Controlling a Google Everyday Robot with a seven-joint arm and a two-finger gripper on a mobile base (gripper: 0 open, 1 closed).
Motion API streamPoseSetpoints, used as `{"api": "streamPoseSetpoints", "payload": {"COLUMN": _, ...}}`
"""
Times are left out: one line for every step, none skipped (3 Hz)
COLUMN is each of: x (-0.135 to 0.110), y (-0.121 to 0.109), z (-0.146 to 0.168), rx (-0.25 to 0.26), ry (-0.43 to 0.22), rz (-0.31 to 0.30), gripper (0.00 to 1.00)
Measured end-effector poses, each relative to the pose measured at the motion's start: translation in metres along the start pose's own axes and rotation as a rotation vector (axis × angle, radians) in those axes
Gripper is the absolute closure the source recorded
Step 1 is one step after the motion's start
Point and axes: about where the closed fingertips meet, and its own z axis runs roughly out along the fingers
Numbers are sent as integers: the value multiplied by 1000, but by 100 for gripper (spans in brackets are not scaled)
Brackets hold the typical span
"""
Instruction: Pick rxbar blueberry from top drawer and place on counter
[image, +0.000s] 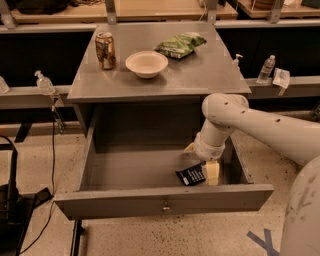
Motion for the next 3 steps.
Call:
{"api": "streamPoseSetpoints", "payload": {"x": -8, "y": 0, "z": 4, "rx": 15, "ry": 9, "rz": -23, "gripper": 0}}
{"api": "streamPoseSetpoints", "payload": {"x": -12, "y": 1, "z": 7, "rx": 26, "ry": 16, "rz": -35, "gripper": 12}}
{"api": "streamPoseSetpoints", "payload": {"x": -13, "y": 2, "z": 10, "rx": 31, "ry": 21, "rz": -37, "gripper": 35}}
